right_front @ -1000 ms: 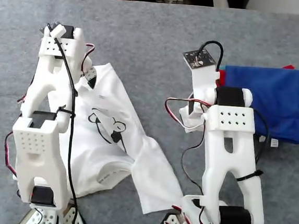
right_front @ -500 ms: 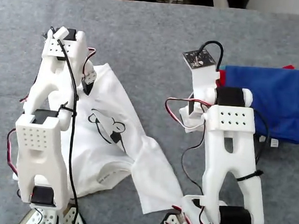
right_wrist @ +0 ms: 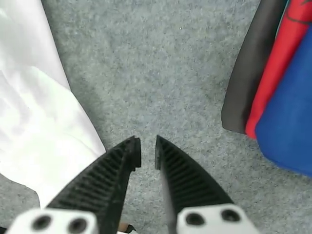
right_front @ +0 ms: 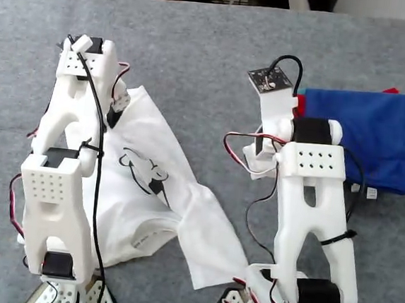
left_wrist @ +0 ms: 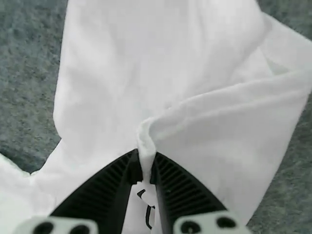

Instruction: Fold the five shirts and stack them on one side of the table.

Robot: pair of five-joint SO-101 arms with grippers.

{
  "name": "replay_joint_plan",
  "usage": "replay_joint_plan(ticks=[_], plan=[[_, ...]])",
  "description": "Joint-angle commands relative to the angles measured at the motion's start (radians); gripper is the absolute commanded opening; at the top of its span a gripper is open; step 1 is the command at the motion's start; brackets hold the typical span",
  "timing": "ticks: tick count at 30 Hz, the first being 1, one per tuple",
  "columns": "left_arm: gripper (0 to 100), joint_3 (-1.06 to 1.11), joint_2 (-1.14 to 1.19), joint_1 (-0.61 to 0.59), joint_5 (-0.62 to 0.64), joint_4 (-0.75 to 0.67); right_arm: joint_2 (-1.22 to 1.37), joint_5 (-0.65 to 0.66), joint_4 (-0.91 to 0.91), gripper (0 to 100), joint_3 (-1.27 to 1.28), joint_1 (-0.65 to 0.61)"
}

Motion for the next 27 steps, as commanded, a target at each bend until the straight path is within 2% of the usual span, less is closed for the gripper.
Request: replay_joint_plan(ticks=[1,5,9,14,16,20,23,27], plan=[[3,-0.163,-0.015,-0.007,-0.023,-0.002,-0.03,0.005,-0.009,6.7,-0.001,0.014],[3,-0.397,-0.005,-0.004,-0.057,-0.009,-0.036,0.005,0.0,6.7,-0.008,0.015],[3,-0.552,-0.003,-0.002,-0.103,-0.115,-0.036,0.02,0.058,6.7,-0.024,0.008],[3,-0.487,0.003,-0.002,-0.147,-0.313,-0.036,0.089,0.233,6.8,-0.088,-0.068],[3,-0.444,0.023,-0.001,-0.152,-0.404,-0.031,0.094,0.232,6.8,-0.079,-0.095],[3,-0.403,0.1,-0.007,-0.152,-0.595,-0.036,0.184,0.192,6.7,0.039,-0.18],[3,-0.426,0.175,-0.008,-0.152,-0.631,-0.036,0.172,0.169,6.4,0.143,-0.275],[3,-0.479,0.247,-0.021,-0.152,-0.615,-0.028,0.172,0.032,3.4,0.282,-0.405]])
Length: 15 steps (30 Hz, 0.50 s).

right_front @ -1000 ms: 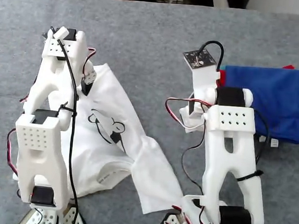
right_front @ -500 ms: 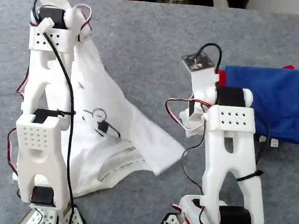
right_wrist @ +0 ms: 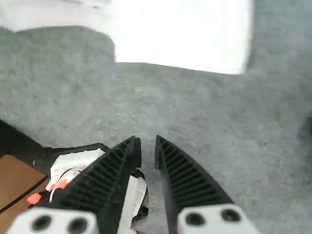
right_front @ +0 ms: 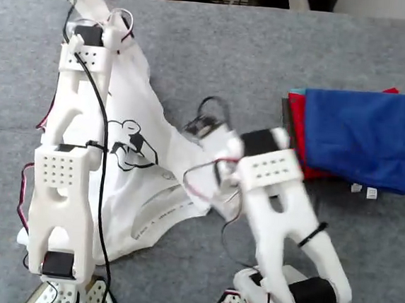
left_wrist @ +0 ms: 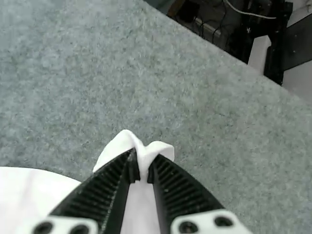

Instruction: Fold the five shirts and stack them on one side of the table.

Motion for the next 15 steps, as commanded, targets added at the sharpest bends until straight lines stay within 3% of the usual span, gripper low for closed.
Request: replay_joint_plan(ticks=[1,9,15], plan=[[3,-0.081,0.012,-0.028,-0.008,0.002,-0.024,0.003,-0.124,2.1,0.093,-0.114],[3,-0.193,0.043,-0.088,-0.008,0.135,-0.022,-0.155,-0.451,1.4,0.202,-0.167],[3,-0.196,0.043,-0.105,-0.008,0.144,0.044,-0.301,-0.786,1.4,0.306,-0.161]])
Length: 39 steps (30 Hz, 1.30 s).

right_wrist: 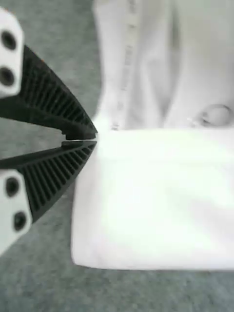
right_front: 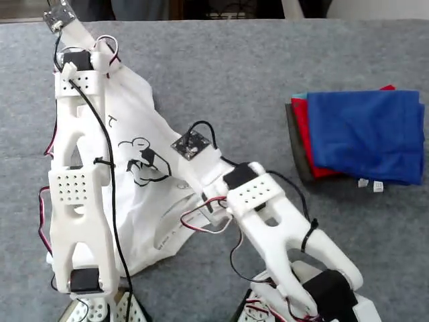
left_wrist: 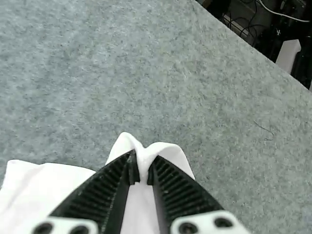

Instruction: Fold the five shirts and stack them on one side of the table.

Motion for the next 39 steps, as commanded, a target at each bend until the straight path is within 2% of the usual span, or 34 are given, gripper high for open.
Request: replay_joint_plan(ticks=[1,4,12,17,21,26,31,36,39], plan=[[3,-0.051,-0.02,-0.015,-0.008,0.003,0.058,-0.057,-0.186,1.4,0.024,-0.008],[3,-0.053,-0.02,-0.015,-0.008,0.005,0.157,-0.055,-0.261,1.4,-0.015,0.055],[3,-0.048,-0.02,-0.016,-0.008,0.005,0.424,-0.054,-0.456,1.5,-0.363,0.394],[3,-0.054,-0.02,-0.01,-0.009,0.037,0.575,-0.054,-0.466,1.5,-0.625,0.502],[3,-0.054,-0.02,-0.016,-0.009,0.04,0.588,-0.058,-0.465,1.5,-0.731,0.548],[3,-0.054,-0.02,-0.035,-0.009,0.038,0.513,-0.063,-0.451,1.5,-0.774,0.546],[3,-0.045,-0.02,-0.079,-0.011,0.04,0.372,-0.11,-0.25,1.5,-0.774,0.47],[3,-0.05,-0.02,-0.096,-0.074,0.06,0.326,-0.11,-0.058,1.5,-0.733,0.25],[3,-0.054,-0.02,-0.099,-0.081,0.109,0.343,-0.11,-0.044,1.5,-0.648,0.1]])
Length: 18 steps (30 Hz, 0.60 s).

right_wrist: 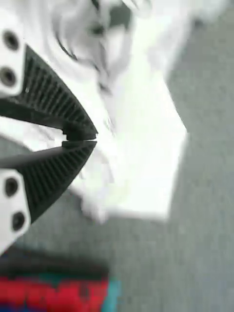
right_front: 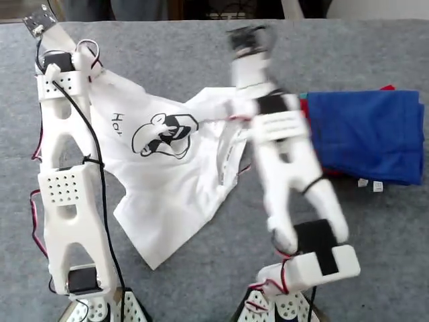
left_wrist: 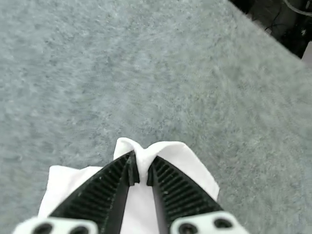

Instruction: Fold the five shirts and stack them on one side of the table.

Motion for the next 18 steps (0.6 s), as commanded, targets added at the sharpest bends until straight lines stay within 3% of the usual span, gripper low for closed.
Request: replay_joint_plan(ticks=[1,8,13,18], plan=[[3,-0.054,-0.02,-0.019,-0.014,0.048,-0.025,-0.011,0.005,1.5,0.077,-0.176],[3,-0.047,-0.02,-0.113,-0.012,0.13,0.062,-0.006,0.0,1.4,0.249,-0.222],[3,-0.054,-0.02,-0.148,-0.092,0.279,0.07,-0.003,0.275,1.4,0.272,-0.216],[3,-0.054,-0.02,-0.165,-0.135,0.339,0.07,0.035,0.545,1.3,0.275,-0.221]])
